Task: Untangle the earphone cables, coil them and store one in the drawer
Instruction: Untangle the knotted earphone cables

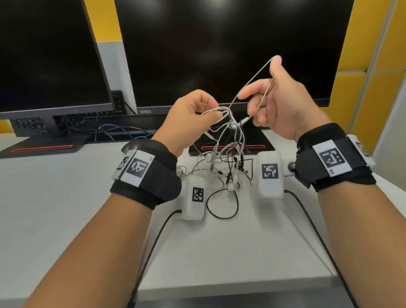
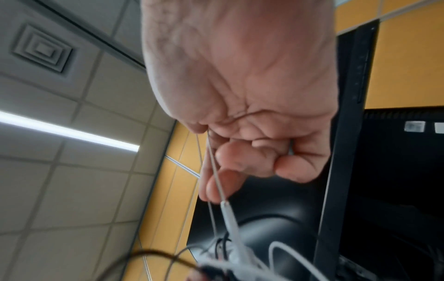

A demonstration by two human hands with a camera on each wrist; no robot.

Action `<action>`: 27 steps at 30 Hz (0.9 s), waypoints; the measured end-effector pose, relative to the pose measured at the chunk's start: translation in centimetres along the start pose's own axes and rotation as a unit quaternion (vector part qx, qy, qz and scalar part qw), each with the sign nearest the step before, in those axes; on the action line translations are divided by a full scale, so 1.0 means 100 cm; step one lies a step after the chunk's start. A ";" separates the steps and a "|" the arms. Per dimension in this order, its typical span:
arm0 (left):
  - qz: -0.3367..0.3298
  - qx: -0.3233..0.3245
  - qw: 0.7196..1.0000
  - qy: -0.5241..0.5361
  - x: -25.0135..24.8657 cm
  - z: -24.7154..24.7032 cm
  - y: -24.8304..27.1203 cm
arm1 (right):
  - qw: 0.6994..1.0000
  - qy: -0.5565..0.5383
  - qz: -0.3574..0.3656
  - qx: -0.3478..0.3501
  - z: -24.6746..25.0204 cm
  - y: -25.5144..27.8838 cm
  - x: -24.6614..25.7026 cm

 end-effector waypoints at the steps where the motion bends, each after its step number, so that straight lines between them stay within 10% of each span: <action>1: 0.002 -0.006 1.000 -0.005 0.001 0.002 0.000 | 1.000 -0.022 0.000 0.004 0.001 0.000 0.000; 12: 0.071 -0.047 0.996 0.020 0.013 0.012 -0.002 | 0.991 -0.118 0.040 -0.048 0.014 0.003 0.005; 19: 0.177 -0.036 0.977 0.112 0.018 0.003 0.001 | 0.965 0.164 0.099 -0.179 0.021 0.002 0.011; 27: 0.150 0.009 0.945 0.289 0.002 -0.005 0.007 | 0.948 0.316 0.040 -0.013 -0.011 0.004 -0.003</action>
Point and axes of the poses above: each hand's wrist, its own y-axis away from the middle knuckle, its own z-axis out of the back of the hand, x = y × z, the point moved 7 cm from there along -y, towards the middle knuckle, and after that the axes turned 12 degrees about -z, right-handed, at the moved point
